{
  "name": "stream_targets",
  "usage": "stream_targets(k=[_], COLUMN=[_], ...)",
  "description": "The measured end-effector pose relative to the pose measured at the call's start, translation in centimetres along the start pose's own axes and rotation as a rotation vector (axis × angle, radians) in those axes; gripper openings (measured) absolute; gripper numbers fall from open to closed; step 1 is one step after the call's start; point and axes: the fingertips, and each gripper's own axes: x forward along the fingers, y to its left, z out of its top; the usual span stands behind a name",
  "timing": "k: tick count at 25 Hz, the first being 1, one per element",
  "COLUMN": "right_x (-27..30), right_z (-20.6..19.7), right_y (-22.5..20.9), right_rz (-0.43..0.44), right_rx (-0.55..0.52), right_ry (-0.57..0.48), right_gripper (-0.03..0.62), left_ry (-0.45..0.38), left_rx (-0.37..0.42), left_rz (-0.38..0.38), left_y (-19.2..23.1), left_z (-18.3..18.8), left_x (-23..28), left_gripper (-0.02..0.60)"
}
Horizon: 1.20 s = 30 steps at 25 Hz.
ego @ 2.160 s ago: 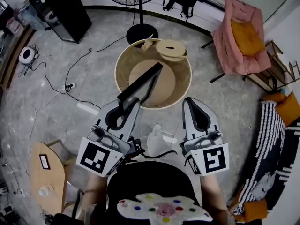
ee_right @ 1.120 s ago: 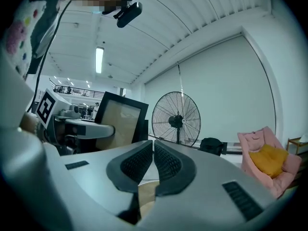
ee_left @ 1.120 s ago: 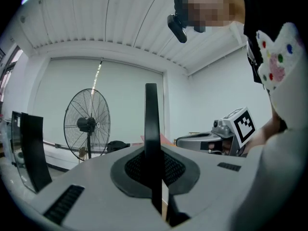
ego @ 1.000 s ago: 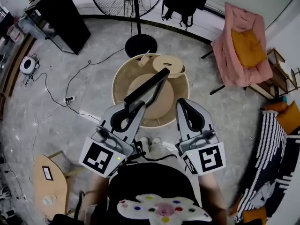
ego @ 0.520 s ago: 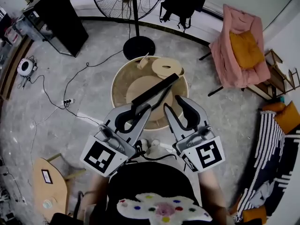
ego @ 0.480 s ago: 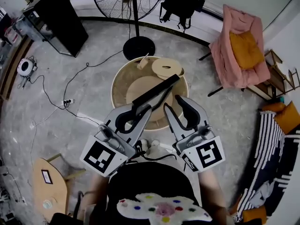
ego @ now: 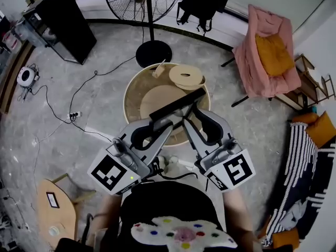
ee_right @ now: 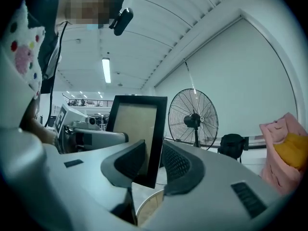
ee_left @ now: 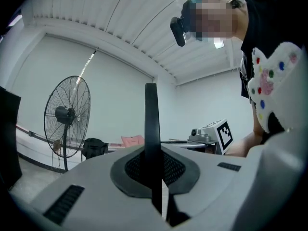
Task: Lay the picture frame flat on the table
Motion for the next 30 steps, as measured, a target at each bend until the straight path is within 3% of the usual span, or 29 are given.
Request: stream_targets(k=[4, 11, 16, 21, 30], right_x=[-0.4, -0.2, 0.0, 0.0, 0.1], right_z=[0.0, -0.2, -0.5, -1.0, -2.6], right_y=[-0.5, -1.2, -1.7, -2.9, -4.2], right_rz=[-0.02, -0.072, -0.131, -0.204, -0.269], right_rx=[0.035, 0.105, 0.139, 0.165, 0.168], right_ry=[-0.005, -0.008, 0.007, 0.024, 0.08], right_gripper=[0.089, 0.083, 0.083, 0.083, 0.083], left_ry=[-0.013, -0.033, -0.001, 0.031, 0.05], left_rx=[0.0, 0.011, 0.036, 0.021, 0.012], left_rz=[-0.003, 0.036, 0.102, 0.149, 0.244], left_y=[-0.1, 0.3, 1.3, 2.2, 4.1], left_z=[-0.1, 0.0, -0.7, -1.6, -2.8], left_x=[0.0, 0.6, 1.0, 0.8, -0.1], left_gripper=[0.023, 0.025, 0.043, 0.106, 0.106])
